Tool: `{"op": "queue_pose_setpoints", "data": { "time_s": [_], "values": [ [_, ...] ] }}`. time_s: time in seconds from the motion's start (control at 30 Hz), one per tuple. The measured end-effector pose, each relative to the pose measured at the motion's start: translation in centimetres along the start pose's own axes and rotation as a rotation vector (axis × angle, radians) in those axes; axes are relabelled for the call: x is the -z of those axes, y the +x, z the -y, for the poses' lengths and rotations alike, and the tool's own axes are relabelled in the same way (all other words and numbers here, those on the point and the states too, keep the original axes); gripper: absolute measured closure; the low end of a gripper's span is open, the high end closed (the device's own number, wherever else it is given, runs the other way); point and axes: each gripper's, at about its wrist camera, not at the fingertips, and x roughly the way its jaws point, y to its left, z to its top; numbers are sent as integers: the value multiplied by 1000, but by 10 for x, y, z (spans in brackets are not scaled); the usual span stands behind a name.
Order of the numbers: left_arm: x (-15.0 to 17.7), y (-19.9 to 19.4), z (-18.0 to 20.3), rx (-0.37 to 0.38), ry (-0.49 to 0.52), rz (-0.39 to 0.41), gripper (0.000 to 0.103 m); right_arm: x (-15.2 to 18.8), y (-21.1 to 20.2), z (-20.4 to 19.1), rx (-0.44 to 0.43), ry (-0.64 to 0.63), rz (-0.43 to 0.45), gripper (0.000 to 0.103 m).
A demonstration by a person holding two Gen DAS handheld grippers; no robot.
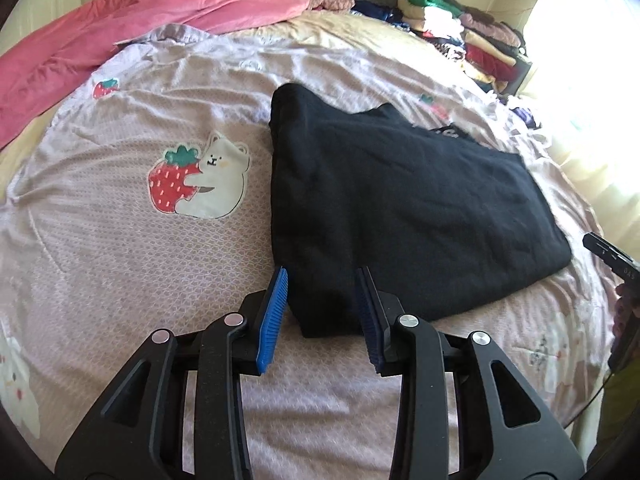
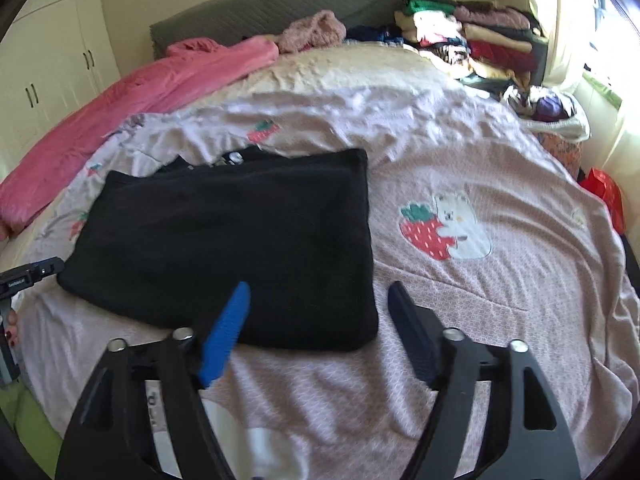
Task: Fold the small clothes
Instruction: 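Lay the folded edge down and open both grippers, then withdraw both grippers from the folded sweatshirt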
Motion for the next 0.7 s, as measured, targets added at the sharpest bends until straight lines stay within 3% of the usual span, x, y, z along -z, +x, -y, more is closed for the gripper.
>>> {"op": "queue_pose_setpoints", "data": {
  "time_s": [0.1,0.3,0.7],
  "values": [
    [0,-10,0,0,-6,17,63,0,-9,-11,-11,-16,16,25],
    [-1,-25,1,16,-11,42,53,0,-23,-39,-31,-62,48,17],
    [-3,-38,-15,57,-52,72,27,-4,-31,-102,-75,-168,75,10]
  ]
}}
